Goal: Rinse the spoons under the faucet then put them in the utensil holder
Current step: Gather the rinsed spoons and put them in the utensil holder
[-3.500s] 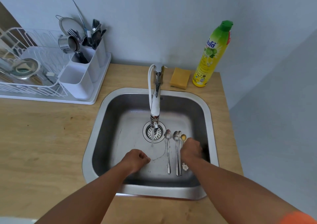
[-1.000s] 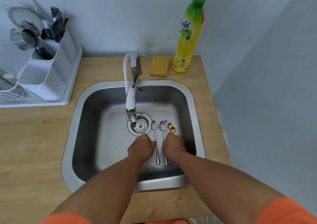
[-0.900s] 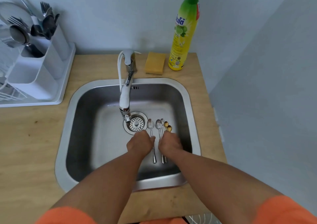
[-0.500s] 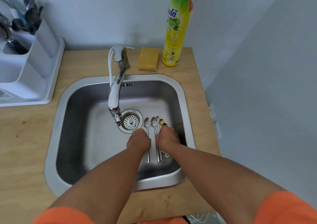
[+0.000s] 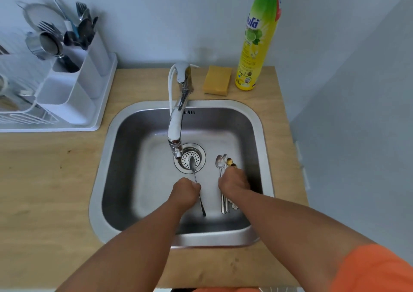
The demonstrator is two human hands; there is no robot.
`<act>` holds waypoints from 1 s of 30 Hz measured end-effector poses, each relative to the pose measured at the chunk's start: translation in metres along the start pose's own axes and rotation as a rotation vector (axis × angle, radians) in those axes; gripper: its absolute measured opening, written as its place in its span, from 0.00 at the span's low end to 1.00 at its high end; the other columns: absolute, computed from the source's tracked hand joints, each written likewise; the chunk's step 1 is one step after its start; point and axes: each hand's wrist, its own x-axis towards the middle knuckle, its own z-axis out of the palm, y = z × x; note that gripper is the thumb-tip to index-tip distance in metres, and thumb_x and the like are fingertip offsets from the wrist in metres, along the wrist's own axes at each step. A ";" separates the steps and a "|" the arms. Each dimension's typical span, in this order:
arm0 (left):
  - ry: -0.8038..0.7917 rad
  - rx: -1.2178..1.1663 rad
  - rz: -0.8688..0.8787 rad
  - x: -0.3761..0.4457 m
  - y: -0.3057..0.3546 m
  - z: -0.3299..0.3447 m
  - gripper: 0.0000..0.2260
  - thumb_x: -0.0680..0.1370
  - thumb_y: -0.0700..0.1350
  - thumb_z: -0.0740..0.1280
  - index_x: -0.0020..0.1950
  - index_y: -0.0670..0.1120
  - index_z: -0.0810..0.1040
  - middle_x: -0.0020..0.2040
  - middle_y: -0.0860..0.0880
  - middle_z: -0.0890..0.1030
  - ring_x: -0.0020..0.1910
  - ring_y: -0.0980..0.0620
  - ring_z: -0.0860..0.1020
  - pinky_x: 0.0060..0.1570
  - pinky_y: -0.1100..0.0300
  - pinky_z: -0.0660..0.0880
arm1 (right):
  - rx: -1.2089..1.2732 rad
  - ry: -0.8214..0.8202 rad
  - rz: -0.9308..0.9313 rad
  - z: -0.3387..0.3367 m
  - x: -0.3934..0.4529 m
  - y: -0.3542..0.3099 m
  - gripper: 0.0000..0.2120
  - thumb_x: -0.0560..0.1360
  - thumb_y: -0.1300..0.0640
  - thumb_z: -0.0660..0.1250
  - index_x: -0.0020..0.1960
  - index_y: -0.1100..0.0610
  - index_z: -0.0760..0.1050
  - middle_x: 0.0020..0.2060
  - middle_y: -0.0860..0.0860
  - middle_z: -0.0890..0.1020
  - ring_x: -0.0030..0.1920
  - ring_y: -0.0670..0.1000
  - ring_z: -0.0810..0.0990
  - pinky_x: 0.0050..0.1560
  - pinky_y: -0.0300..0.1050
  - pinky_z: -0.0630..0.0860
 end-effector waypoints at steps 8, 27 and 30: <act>0.226 -0.298 0.014 -0.009 -0.017 -0.067 0.12 0.80 0.47 0.68 0.38 0.44 0.77 0.36 0.46 0.80 0.36 0.46 0.77 0.37 0.57 0.72 | -0.029 -0.119 -0.036 0.008 -0.008 -0.007 0.11 0.75 0.54 0.67 0.37 0.53 0.67 0.37 0.50 0.73 0.35 0.51 0.74 0.32 0.40 0.68; 0.988 -0.380 0.535 -0.065 0.036 -0.314 0.04 0.84 0.44 0.63 0.51 0.46 0.70 0.46 0.40 0.81 0.47 0.40 0.82 0.49 0.47 0.77 | -0.019 -0.142 -0.669 0.015 -0.081 -0.068 0.04 0.78 0.54 0.60 0.48 0.53 0.65 0.39 0.52 0.76 0.38 0.58 0.74 0.38 0.49 0.68; 1.088 -0.322 0.531 -0.058 0.031 -0.349 0.06 0.84 0.46 0.63 0.55 0.43 0.74 0.47 0.47 0.79 0.47 0.41 0.81 0.49 0.49 0.77 | 0.032 -0.117 -0.723 0.014 -0.094 -0.082 0.06 0.78 0.54 0.61 0.46 0.52 0.64 0.37 0.50 0.75 0.37 0.58 0.73 0.39 0.51 0.71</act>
